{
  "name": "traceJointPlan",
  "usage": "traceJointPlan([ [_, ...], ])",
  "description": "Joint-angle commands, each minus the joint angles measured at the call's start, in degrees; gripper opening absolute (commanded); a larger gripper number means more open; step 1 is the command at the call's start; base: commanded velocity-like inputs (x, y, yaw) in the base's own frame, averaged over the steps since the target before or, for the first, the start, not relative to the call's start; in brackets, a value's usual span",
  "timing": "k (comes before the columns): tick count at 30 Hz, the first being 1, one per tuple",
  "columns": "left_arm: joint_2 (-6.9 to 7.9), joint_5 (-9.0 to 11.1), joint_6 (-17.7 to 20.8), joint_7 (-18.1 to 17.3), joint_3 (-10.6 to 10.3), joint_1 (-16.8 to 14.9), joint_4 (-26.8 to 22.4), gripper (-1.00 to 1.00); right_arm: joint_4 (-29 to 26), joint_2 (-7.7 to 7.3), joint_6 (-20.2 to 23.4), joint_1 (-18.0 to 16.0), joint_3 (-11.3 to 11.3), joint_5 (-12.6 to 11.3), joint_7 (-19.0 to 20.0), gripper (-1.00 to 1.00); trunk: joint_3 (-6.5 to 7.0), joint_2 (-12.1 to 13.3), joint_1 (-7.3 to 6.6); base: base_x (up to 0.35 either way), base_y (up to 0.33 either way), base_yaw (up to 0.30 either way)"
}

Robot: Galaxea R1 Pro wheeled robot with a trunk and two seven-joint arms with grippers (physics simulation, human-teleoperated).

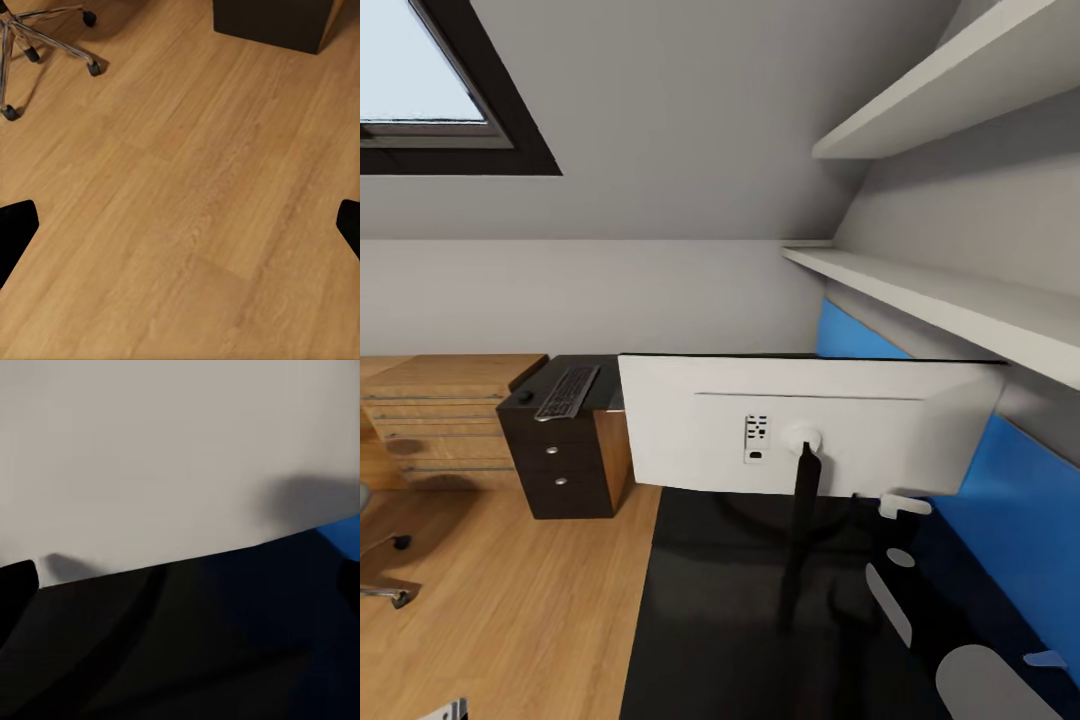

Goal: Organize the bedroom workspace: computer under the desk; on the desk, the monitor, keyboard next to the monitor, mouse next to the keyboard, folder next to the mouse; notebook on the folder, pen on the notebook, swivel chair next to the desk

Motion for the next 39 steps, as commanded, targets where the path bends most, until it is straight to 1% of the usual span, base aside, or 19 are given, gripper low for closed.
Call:
traceJointPlan([
  [1, -0.01, -0.45, 0.32, 0.13, 0.03, 0.0, -0.09, 1.0, 0.06, -0.08, -0.33, -0.06, 0.45, -0.61, -0.44, 1.0, -0.06, -0.04, 0.01, -0.045, 0.153, 0.0],
  [7, -0.04, -0.55, 0.25, 0.13, -0.09, 0.0, -0.03, 1.0, 0.11, -0.14, -0.33, -0.05, 0.41, -0.61, -0.44, 1.0, -0.06, -0.04, 0.01, -0.073, 0.169, 0.0],
  [18, -0.14, -0.61, 0.01, 0.13, -0.24, 0.0, -0.02, 1.0, 0.11, -0.31, -0.33, -0.02, 0.29, -0.61, -0.44, 1.0, -0.06, -0.04, 0.01, -0.05, 0.022, 0.0],
  [27, -0.11, -0.63, 0.0, 0.13, -0.19, 0.0, 0.87, 1.0, 0.53, -0.23, -0.36, -0.07, 0.36, -0.62, -0.37, 1.0, -0.06, -0.04, 0.01, -0.283, 0.001, 0.0],
  [28, -0.02, -0.68, 0.0, 0.13, -0.16, 0.0, 2.33, 1.0, 1.66, -0.18, -0.4, -0.07, 0.4, -0.61, -0.29, 1.0, -0.06, -0.04, 0.01, -0.326, 0.083, 0.0],
  [36, -0.12, -0.7, 0.0, 0.13, -0.27, 0.0, 2.87, 1.0, 2.08, -0.11, -0.46, -0.03, 0.5, -0.65, -0.27, 1.0, -0.06, -0.04, 0.01, -0.31, 0.155, 0.0],
  [39, -0.2, -0.7, 0.0, 0.13, -0.31, 0.0, 2.95, 1.0, 2.16, -0.05, -0.49, -0.04, 0.54, -0.69, -0.21, 1.0, -0.06, -0.04, 0.01, -0.145, 0.096, 0.0],
])
